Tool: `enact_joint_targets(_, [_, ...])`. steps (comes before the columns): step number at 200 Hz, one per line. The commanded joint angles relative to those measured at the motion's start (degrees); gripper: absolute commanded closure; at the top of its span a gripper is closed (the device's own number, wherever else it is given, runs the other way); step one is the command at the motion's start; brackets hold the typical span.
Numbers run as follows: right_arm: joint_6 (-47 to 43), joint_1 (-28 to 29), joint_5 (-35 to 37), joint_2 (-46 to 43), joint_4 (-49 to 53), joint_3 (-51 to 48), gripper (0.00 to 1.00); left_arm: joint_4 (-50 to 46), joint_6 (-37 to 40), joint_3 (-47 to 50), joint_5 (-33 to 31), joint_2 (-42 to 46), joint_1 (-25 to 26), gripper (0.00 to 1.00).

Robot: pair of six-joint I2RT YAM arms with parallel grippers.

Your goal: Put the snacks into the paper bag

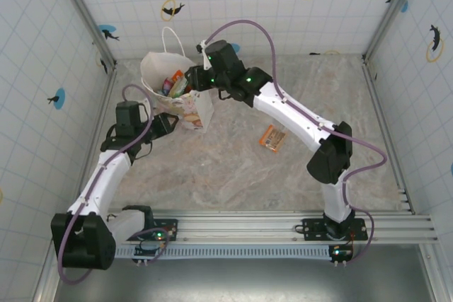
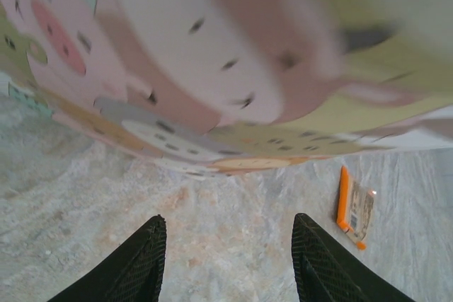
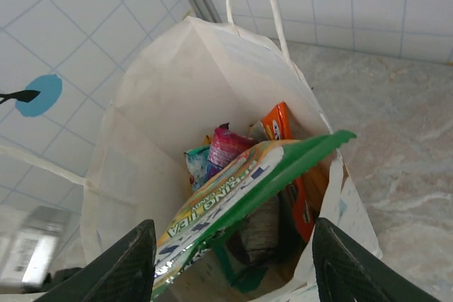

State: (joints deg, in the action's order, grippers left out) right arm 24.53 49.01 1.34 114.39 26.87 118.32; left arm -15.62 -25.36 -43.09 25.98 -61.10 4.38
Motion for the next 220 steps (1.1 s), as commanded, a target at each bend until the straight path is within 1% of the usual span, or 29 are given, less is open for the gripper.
enact_joint_targets(1, [3.69, -0.01, -2.39, -3.95, -0.19, -1.76, 0.43, -4.39, 2.69, -3.24, -1.73, 1.87, -0.54, 0.51])
enact_joint_targets(25, [5.88, -0.12, -5.57, -5.45, -3.56, -4.97, 0.43, -6.18, 3.28, -5.37, -3.55, 3.71, -0.60, 0.51])
enact_joint_targets(46, [7.75, -0.53, -7.82, -5.59, -6.07, -6.61, 0.44, -6.61, 3.30, -8.22, -4.28, 5.15, -0.60, 0.47])
enact_joint_targets(79, [10.37, -1.06, -10.59, -4.30, -8.98, -6.75, 0.43, -3.07, 1.52, -11.09, -1.71, 6.64, -0.60, 0.44])
enact_joint_targets(99, [12.12, -1.71, -11.60, -3.43, -10.44, -6.77, 0.43, 0.01, 0.20, -11.31, 0.62, 6.79, -0.60, 0.43])
enact_joint_targets(124, [14.18, -2.25, -12.98, -2.15, -11.96, -6.56, 0.42, 1.37, -1.77, -10.84, 2.68, 7.12, -0.56, 0.42])
enact_joint_targets(155, [16.10, -2.71, -14.71, 0.44, -12.91, -5.24, 0.42, 5.59, -5.28, -9.74, 2.65, 8.53, -0.59, 0.41])
enact_joint_targets(176, [16.46, -2.83, -15.20, 2.79, -11.59, -2.44, 0.42, 8.89, -7.81, -9.47, 1.28, 8.31, -0.64, 0.41])
enact_joint_targets(196, [17.09, -2.84, -15.50, 4.19, -11.65, -1.75, 0.42, 11.15, -9.49, -9.00, -0.01, 7.54, -0.60, 0.43])
enact_joint_targets(208, [17.63, -2.83, -15.88, 4.65, -12.10, -1.61, 0.42, 12.03, -10.22, -9.06, -0.26, 6.98, -0.60, 0.45])
enact_joint_targets(220, [17.91, -2.87, -15.87, 5.22, -12.26, -1.59, 0.42, 12.73, -10.76, -8.86, -0.02, 6.63, -0.60, 0.50])
